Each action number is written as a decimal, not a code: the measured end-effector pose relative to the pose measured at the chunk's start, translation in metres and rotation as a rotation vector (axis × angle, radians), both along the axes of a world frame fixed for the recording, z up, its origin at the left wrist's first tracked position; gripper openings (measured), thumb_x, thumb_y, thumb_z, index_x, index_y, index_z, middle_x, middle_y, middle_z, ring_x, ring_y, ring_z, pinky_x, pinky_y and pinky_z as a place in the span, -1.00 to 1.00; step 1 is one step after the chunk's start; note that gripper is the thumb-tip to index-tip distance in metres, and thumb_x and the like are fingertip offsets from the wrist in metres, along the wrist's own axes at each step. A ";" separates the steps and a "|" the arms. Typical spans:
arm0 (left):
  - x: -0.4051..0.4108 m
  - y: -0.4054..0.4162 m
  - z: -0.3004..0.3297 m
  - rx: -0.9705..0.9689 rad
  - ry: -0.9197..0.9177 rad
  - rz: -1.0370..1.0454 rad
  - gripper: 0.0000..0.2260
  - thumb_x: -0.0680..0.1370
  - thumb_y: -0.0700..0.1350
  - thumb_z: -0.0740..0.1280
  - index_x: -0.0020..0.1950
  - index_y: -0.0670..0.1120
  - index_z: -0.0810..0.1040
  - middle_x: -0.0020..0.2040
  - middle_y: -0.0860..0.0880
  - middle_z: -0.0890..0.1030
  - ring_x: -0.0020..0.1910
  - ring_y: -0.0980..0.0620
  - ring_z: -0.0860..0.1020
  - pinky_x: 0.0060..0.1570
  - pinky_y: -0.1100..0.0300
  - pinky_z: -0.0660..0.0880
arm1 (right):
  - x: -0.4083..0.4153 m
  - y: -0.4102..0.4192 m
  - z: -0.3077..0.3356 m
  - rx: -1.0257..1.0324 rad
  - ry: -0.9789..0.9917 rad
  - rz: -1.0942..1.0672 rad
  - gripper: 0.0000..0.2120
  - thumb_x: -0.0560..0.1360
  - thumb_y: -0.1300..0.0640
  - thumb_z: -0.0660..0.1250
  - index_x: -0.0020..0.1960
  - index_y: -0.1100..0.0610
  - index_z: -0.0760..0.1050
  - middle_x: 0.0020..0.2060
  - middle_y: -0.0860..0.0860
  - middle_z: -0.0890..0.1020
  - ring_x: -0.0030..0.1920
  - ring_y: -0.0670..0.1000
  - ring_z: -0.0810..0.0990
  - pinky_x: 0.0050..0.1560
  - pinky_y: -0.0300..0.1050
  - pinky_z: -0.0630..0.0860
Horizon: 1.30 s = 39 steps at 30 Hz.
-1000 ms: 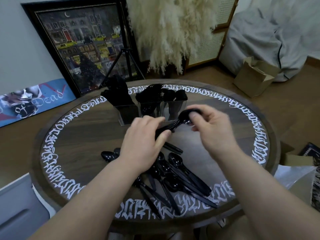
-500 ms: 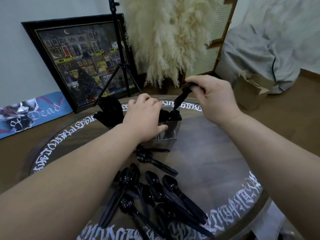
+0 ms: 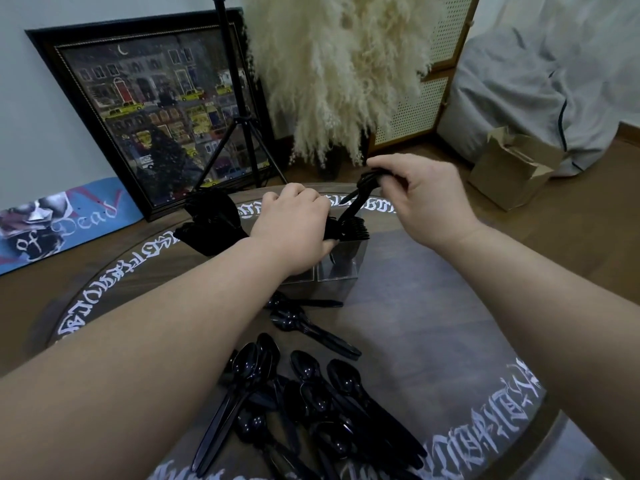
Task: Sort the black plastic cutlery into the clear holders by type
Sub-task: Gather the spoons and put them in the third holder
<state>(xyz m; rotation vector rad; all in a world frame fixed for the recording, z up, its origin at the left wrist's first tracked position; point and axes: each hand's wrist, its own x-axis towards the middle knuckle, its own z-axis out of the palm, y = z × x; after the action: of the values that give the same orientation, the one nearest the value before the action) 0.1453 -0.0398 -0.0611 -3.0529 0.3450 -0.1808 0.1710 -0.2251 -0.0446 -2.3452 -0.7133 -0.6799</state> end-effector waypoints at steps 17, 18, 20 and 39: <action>-0.003 0.004 -0.003 -0.024 -0.047 -0.037 -0.53 0.42 0.24 0.38 0.18 0.00 0.43 0.26 0.07 0.46 0.36 -0.03 0.26 0.21 -0.03 0.26 | -0.008 -0.017 0.003 -0.087 0.044 0.074 -0.67 0.45 0.35 0.25 0.18 0.21 0.57 -0.04 0.10 0.61 -0.04 0.04 0.55 -0.02 -0.30 0.36; -0.003 0.003 -0.004 -0.025 -0.056 -0.033 -0.55 0.42 0.22 0.38 0.18 0.00 0.43 0.26 0.07 0.46 0.35 -0.03 0.26 0.21 -0.03 0.26 | -0.008 -0.017 0.002 -0.094 0.067 0.074 -0.67 0.45 0.36 0.26 0.18 0.21 0.57 -0.04 0.11 0.61 -0.05 0.08 0.57 -0.03 -0.27 0.37; -0.004 0.002 -0.005 -0.031 -0.068 -0.026 -0.57 0.43 0.20 0.38 0.17 0.00 0.43 0.25 0.06 0.47 0.35 -0.03 0.26 0.20 -0.02 0.26 | -0.008 -0.014 0.003 -0.094 0.075 0.081 -0.68 0.45 0.37 0.26 0.17 0.21 0.57 -0.05 0.10 0.61 -0.05 0.07 0.57 -0.03 -0.30 0.36; 0.006 -0.008 0.000 -0.017 0.034 -0.102 -0.47 0.46 0.10 0.39 0.38 0.04 0.32 0.35 0.07 0.44 0.48 0.00 0.13 0.28 -0.09 0.18 | -0.017 -0.017 0.006 -0.073 0.181 0.088 -0.69 0.46 0.33 0.32 0.17 0.12 0.56 -0.19 -0.10 0.56 -0.19 -0.16 0.45 -0.15 -0.44 0.33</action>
<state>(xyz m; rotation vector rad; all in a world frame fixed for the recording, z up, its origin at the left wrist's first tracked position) 0.1513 -0.0475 -0.0615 -3.0599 0.5043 -0.1384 0.1543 -0.2425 -0.0387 -2.3887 -0.7663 -0.4036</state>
